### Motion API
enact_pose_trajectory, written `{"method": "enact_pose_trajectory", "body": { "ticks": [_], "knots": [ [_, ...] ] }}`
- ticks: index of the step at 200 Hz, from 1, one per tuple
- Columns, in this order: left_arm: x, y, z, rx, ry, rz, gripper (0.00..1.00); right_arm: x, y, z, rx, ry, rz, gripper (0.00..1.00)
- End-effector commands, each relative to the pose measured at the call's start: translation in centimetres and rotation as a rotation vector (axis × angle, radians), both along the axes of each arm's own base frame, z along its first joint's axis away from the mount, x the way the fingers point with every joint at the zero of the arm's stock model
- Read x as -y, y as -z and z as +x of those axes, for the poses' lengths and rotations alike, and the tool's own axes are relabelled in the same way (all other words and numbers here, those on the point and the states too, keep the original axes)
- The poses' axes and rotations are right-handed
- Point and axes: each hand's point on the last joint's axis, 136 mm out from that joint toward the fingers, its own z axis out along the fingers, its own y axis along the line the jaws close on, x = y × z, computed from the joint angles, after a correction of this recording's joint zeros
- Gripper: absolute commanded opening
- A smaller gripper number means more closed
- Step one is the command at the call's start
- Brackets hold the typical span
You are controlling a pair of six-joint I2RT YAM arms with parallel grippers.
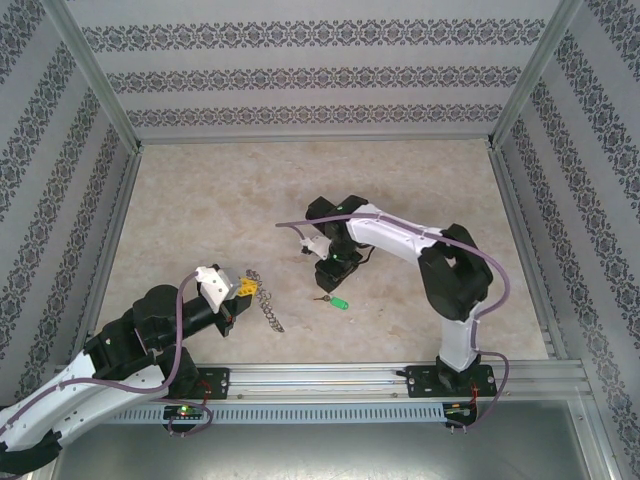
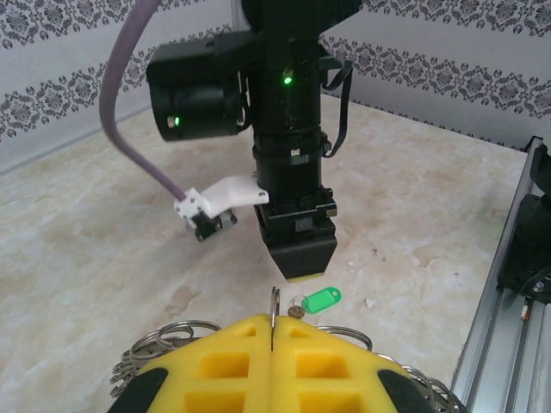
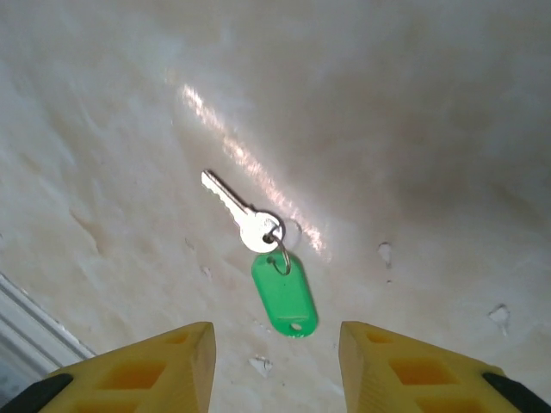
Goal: Put the keys on the keyring
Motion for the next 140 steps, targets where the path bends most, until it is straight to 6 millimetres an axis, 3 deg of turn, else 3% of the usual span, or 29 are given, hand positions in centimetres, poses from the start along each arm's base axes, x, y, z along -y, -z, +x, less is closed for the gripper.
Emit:
{"method": "enact_pose_trajectory", "body": {
  "ticks": [1, 54, 140],
  "knots": [
    [0.0, -2.4, -0.5, 0.046, 0.022, -0.058, 0.0, 0.4, -1.0, -1.2, -0.098, -0.079, -0.006, 0.42],
    [0.1, -2.4, -0.6, 0.049, 0.027, -0.059, 0.0, -0.2, 0.9, 0.2, -0.11, -0.128, -0.03, 0.42],
    [0.2, -2.5, -0.5, 0.053, 0.028, -0.063, 0.0, -0.6, 3.2, 0.4, -0.145, -0.169, -0.026, 0.41]
  ]
}}
